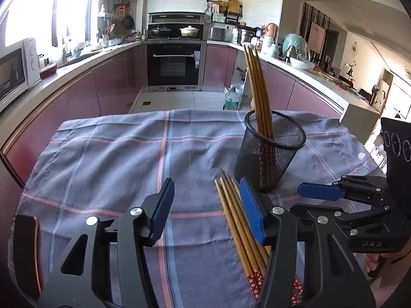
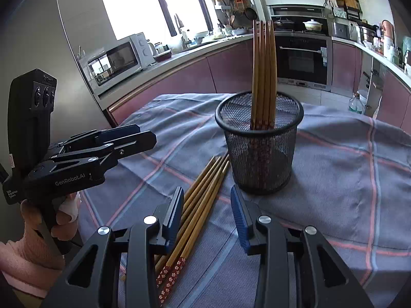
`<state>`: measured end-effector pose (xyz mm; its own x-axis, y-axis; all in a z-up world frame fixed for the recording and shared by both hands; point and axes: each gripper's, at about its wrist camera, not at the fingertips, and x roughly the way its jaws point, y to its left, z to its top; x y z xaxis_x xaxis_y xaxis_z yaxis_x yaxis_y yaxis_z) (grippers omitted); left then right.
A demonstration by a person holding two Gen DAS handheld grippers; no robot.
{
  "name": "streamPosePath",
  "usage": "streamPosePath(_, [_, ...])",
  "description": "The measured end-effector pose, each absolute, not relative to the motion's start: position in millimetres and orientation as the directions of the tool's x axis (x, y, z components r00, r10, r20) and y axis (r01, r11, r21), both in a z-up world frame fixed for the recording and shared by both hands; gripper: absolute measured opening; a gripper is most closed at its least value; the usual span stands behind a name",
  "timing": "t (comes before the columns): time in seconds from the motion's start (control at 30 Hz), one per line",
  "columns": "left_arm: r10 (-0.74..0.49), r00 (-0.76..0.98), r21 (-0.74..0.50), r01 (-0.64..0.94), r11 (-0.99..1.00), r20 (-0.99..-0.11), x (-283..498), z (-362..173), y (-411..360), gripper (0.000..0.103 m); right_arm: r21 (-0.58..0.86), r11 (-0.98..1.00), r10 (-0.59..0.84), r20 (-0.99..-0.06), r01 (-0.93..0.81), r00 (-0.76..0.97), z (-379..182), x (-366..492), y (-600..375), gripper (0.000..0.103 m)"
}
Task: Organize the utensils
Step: 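Move the open right gripper back over the remaining chopsticks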
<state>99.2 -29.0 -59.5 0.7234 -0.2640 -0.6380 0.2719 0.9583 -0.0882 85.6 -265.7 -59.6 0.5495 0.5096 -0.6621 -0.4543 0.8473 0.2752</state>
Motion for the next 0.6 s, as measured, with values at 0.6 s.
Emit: streamPosePath(0.6, [-0.26,0.625,-0.093,0.287,0.953,-0.736,93,-111,-39,0.053,0.312,0.856,0.496,-0.722,-0.413,0.482,-100,76,-260,0.035])
